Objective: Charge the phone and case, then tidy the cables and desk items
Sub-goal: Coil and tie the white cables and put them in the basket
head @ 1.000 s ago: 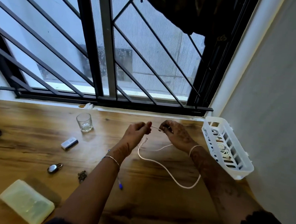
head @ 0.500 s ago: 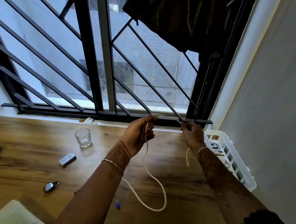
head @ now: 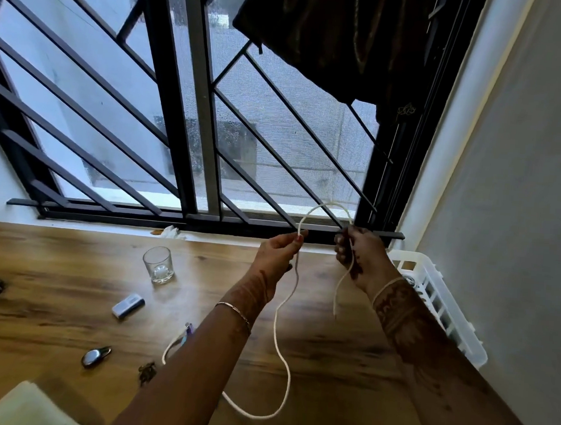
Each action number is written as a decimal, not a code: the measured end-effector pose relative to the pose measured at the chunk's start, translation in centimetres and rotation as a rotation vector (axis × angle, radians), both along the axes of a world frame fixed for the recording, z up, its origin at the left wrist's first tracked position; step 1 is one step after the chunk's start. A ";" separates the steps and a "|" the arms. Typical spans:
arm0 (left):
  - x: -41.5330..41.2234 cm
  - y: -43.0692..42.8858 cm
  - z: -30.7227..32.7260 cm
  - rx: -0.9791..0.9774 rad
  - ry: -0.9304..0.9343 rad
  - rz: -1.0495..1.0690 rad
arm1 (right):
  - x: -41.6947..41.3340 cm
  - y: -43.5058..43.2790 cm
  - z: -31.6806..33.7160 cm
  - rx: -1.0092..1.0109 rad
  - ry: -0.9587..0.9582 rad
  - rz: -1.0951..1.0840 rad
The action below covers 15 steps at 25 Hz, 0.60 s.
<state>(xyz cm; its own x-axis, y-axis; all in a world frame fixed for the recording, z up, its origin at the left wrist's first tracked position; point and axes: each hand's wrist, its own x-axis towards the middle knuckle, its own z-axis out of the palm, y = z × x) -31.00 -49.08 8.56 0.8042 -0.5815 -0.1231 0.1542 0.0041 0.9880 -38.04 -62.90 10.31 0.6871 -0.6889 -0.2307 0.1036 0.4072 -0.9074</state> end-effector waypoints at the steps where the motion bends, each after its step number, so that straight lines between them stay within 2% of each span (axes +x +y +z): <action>1: 0.0 -0.3 -0.1 0.025 -0.030 0.068 | -0.1 0.0 0.6 0.071 -0.050 0.005; 4: -1.0 -0.8 -0.1 0.077 -0.147 0.208 | -0.7 0.5 1.4 0.118 -0.104 0.081; 6: -1.8 -1.0 0.0 0.167 -0.253 0.051 | -0.9 0.7 1.2 0.003 -0.045 0.116; 8: -2.6 -1.0 0.3 0.209 -0.200 -0.228 | -0.9 0.7 0.9 -0.117 0.003 0.096; 10: -3.3 -0.8 0.7 0.133 -0.034 -0.354 | -0.8 0.9 0.8 -0.271 0.094 0.068; 12: -3.7 -0.8 0.9 0.034 0.067 -0.327 | -0.6 0.9 0.3 -0.446 0.214 -0.054; 14: -3.7 -0.8 1.3 -0.022 0.108 -0.303 | -0.8 0.9 -0.5 -0.743 0.358 -0.229; 15: -3.8 -0.8 1.7 -0.028 0.116 -0.302 | -0.9 1.0 -1.0 -0.946 0.350 -0.278</action>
<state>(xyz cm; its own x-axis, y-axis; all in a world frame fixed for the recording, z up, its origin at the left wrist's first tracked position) -34.76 -49.91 10.23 0.5762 -0.7962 -0.1845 0.2645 -0.0320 0.9639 -38.96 -61.95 9.28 0.4758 -0.8157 0.3291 -0.2456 -0.4825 -0.8408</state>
